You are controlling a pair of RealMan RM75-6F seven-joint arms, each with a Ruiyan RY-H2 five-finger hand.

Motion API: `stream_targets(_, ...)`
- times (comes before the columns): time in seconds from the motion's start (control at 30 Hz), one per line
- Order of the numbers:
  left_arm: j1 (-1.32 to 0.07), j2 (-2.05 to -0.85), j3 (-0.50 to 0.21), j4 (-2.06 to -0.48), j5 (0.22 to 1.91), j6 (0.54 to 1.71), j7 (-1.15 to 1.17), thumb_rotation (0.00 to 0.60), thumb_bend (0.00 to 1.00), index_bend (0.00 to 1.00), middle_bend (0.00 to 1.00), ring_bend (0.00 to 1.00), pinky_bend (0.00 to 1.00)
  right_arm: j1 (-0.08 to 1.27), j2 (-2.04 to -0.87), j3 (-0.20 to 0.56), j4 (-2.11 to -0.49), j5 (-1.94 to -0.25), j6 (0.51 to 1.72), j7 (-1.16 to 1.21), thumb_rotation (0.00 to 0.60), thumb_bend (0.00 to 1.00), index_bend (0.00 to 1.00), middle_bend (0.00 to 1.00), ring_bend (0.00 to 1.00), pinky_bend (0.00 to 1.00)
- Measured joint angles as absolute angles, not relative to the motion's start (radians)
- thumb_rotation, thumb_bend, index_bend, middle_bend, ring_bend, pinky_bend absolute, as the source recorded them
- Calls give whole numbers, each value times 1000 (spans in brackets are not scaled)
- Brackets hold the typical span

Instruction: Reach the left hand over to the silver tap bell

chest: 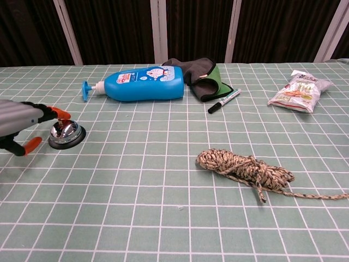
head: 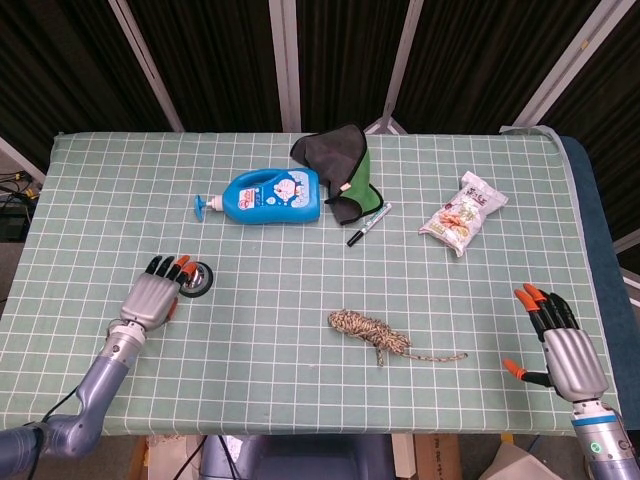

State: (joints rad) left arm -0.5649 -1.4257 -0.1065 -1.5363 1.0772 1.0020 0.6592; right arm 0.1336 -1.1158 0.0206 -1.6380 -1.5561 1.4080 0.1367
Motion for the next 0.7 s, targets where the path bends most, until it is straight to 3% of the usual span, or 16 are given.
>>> stream_targets(0.1,-573,-1407,-134,-1582,1088,1029,643,600,725,0,0,0,0,133,-1115,21,-1637,-1556,1409,139,600,220,0,0,0,0)
stream_targets(0.17,-577,-1388,-151,-1617,1095,1048,633,600,598,0,0,0,0,133,-1115,21,-1636,-1557,1410,141,600,220,0,0,0,0)
stream_targets(0.23,-578,-1369,-162,-1648,1100,1070,626,600,383,0,0,0,0,133,-1115,21,-1635,-1557,1411,141,600,220,0,0,0,0)
stream_targets(0.33,-566,-1337,-168,-1696,1106,1116,622,600,172,0,0,0,0,132,-1115,21,-1634,-1558,1413,141,600,221,0,0,0,0)
stream_targets(0.53,-472,-1270,-135,-1792,1133,1263,605,600,104,0,0,0,0,132,-1118,22,-1629,-1561,1417,131,600,220,0,0,0,0)
stream_targets(0.7,-333,-1195,-51,-1836,1229,1416,543,600,102,0,0,0,0,131,-1122,20,-1628,-1565,1418,113,600,220,0,0,0,0)
